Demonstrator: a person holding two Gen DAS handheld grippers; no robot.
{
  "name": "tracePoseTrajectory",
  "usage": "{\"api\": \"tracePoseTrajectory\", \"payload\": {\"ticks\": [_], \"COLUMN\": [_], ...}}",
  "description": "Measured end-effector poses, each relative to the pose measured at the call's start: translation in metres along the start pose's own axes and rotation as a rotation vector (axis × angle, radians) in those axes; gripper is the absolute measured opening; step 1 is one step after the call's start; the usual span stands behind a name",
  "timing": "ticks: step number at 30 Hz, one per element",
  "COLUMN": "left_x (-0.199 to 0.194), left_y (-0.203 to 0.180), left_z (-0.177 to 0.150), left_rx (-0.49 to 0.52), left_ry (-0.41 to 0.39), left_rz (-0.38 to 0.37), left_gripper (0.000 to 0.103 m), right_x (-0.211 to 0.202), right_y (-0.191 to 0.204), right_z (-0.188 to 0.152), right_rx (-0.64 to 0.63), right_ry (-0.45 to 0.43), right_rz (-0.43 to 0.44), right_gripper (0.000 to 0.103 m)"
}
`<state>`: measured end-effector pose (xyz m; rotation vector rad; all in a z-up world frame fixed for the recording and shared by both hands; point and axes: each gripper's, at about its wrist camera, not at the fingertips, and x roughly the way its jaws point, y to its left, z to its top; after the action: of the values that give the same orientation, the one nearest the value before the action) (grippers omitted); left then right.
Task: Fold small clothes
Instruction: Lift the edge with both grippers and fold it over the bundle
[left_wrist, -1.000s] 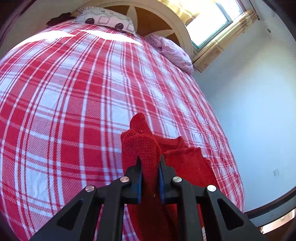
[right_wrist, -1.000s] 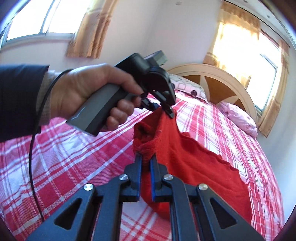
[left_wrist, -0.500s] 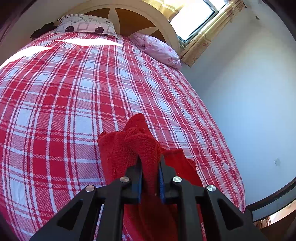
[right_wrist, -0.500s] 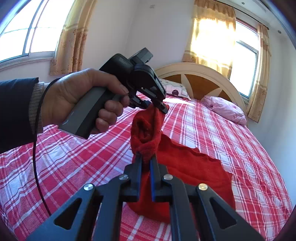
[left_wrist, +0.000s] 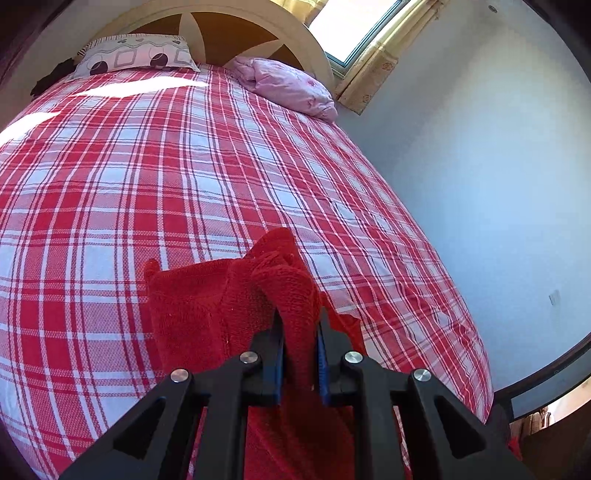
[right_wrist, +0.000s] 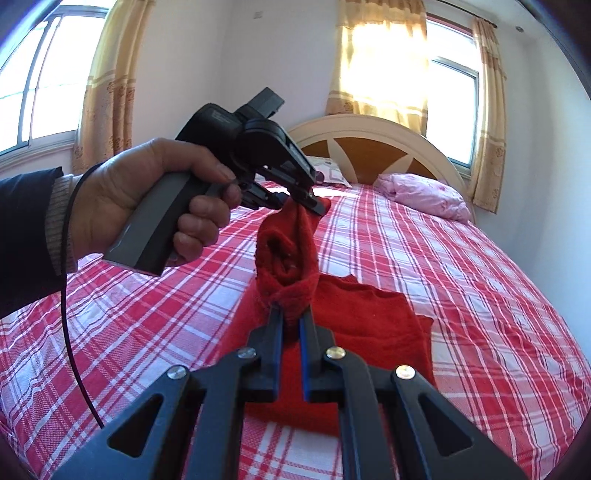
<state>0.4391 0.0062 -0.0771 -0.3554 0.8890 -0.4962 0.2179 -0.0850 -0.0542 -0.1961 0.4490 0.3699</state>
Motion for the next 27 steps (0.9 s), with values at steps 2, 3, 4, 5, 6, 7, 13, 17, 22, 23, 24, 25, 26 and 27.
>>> {"api": "tracePoseTrajectory", "payload": {"ticks": [2, 3, 4, 5, 6, 7, 13, 17, 22, 23, 24, 25, 26, 27], "left_x": [0.009, 0.014, 0.019, 0.025, 0.029, 0.035, 0.065, 0.086, 0.112, 0.117, 0.120, 0.122, 0.122, 0.119], "left_y": [-0.007, -0.010, -0.014, -0.017, -0.020, -0.022, -0.037, -0.049, -0.066, -0.070, -0.075, -0.082, -0.090, -0.097], "left_z": [0.000, 0.000, 0.000, -0.001, -0.001, -0.002, -0.009, -0.014, -0.024, -0.026, -0.029, -0.032, -0.034, -0.035], "left_rx": [0.010, 0.015, 0.019, 0.025, 0.030, 0.034, 0.050, 0.081, 0.181, 0.206, 0.231, 0.264, 0.300, 0.333], "left_ry": [0.011, 0.016, 0.023, 0.032, 0.038, 0.047, 0.092, 0.129, 0.167, 0.172, 0.175, 0.170, 0.160, 0.147], "left_rz": [-0.004, -0.003, -0.003, -0.004, -0.002, -0.003, -0.013, 0.002, 0.058, 0.072, 0.083, 0.097, 0.120, 0.131], "left_gripper": [0.014, 0.014, 0.014, 0.014, 0.014, 0.014, 0.014, 0.014, 0.014, 0.015, 0.015, 0.015, 0.018, 0.020], "right_x": [0.000, 0.000, 0.000, 0.001, 0.002, 0.003, 0.004, 0.005, 0.010, 0.011, 0.011, 0.011, 0.012, 0.012], "right_y": [-0.011, -0.015, -0.021, -0.025, -0.031, -0.036, -0.064, -0.079, -0.100, -0.103, -0.106, -0.109, -0.112, -0.114], "right_z": [-0.003, -0.004, -0.007, -0.008, -0.010, -0.012, -0.032, -0.041, -0.057, -0.061, -0.064, -0.067, -0.069, -0.072], "right_rx": [0.026, 0.035, 0.049, 0.060, 0.079, 0.092, 0.182, 0.237, 0.338, 0.356, 0.372, 0.388, 0.403, 0.421], "right_ry": [0.010, 0.013, 0.020, 0.027, 0.037, 0.044, 0.098, 0.131, 0.185, 0.196, 0.205, 0.214, 0.223, 0.232], "right_rz": [-0.010, -0.014, -0.021, -0.021, -0.020, -0.021, -0.034, -0.038, -0.020, -0.015, -0.013, -0.013, -0.008, -0.002], "right_gripper": [0.010, 0.010, 0.010, 0.010, 0.010, 0.010, 0.010, 0.010, 0.010, 0.010, 0.010, 0.010, 0.010, 0.010]}}
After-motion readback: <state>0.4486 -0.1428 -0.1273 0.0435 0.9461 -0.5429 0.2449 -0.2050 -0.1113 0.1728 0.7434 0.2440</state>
